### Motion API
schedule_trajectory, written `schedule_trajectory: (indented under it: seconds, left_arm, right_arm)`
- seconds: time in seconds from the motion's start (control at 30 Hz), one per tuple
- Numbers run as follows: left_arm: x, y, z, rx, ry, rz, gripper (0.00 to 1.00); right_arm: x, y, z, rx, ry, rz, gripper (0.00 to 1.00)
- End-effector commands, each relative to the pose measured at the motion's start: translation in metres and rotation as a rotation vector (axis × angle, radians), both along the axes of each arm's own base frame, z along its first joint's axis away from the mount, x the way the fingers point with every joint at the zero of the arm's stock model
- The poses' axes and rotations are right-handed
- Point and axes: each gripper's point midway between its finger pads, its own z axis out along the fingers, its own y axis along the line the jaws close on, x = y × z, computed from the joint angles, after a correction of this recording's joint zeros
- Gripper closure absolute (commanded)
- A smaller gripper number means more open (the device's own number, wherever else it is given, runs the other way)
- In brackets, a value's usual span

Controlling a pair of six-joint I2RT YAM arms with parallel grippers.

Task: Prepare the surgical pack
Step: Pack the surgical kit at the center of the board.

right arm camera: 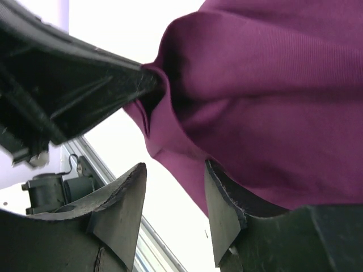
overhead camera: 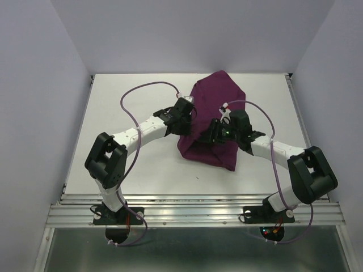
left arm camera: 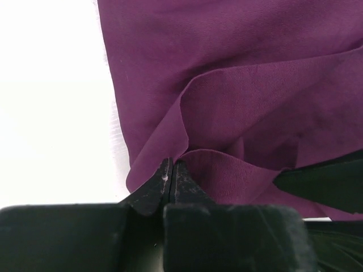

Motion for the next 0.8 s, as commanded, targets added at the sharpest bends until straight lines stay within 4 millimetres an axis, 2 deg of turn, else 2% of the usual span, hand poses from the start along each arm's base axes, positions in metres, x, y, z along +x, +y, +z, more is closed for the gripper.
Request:
schedule_trajectory:
  seconds: [0.0, 0.13, 0.17, 0.2, 0.23, 0.27, 0.3, 0.33, 0.37, 0.43, 0.5, 0.57, 0.73, 0.77]
  left_arm:
    - [-0.001, 0.0, 0.031, -0.061, -0.059, -0.008, 1.0]
    - [-0.013, 0.0, 0.034, -0.095, -0.05, -0.037, 1.0]
    - [-0.014, -0.001, 0.037, -0.11, -0.059, -0.042, 1.0]
    - [-0.016, -0.001, 0.043, -0.127, -0.069, -0.047, 1.0]
    - [-0.017, -0.001, 0.043, -0.134, -0.073, -0.049, 1.0]
    - [-0.019, -0.002, 0.044, -0.144, -0.072, -0.059, 1.0]
    - [-0.022, -0.004, 0.048, -0.165, -0.074, -0.075, 1.0]
    - [-0.023, -0.004, 0.047, -0.17, -0.076, -0.081, 1.0]
    - [-0.024, -0.004, 0.047, -0.172, -0.076, -0.088, 1.0]
    - [-0.025, -0.005, 0.045, -0.17, -0.077, -0.099, 1.0]
    - [-0.026, -0.006, 0.044, -0.168, -0.074, -0.106, 1.0]
    - [-0.025, -0.006, 0.043, -0.164, -0.075, -0.109, 1.0]
    - [-0.025, -0.006, 0.041, -0.165, -0.073, -0.111, 1.0]
    - [-0.025, -0.007, 0.042, -0.167, -0.074, -0.112, 1.0]
  right_arm:
    - [0.018, 0.016, 0.024, 0.053, -0.083, 0.017, 0.5]
    - [0.031, 0.006, 0.024, -0.009, -0.092, -0.058, 0.51]
    - [0.03, -0.001, 0.018, -0.028, -0.067, -0.104, 0.53]
    - [0.037, -0.013, 0.016, -0.051, -0.068, -0.173, 0.53]
    - [0.04, -0.023, 0.022, -0.046, -0.071, -0.216, 0.53]
    - [0.048, -0.045, 0.019, -0.043, -0.039, -0.292, 0.53]
    - [0.048, -0.061, 0.011, -0.053, -0.015, -0.338, 0.54]
    - [0.05, -0.073, 0.016, -0.044, -0.02, -0.375, 0.54]
    - [0.052, -0.096, 0.008, -0.054, 0.014, -0.432, 0.53]
    - [0.053, -0.112, 0.004, -0.069, 0.041, -0.472, 0.46]
    - [0.049, -0.128, -0.006, -0.086, 0.095, -0.509, 0.43]
    - [0.049, -0.134, -0.008, -0.071, 0.116, -0.544, 0.38]
    - [0.055, -0.157, -0.015, -0.033, 0.18, -0.651, 0.38]
    - [0.056, -0.155, -0.013, -0.024, 0.183, -0.648, 0.38]
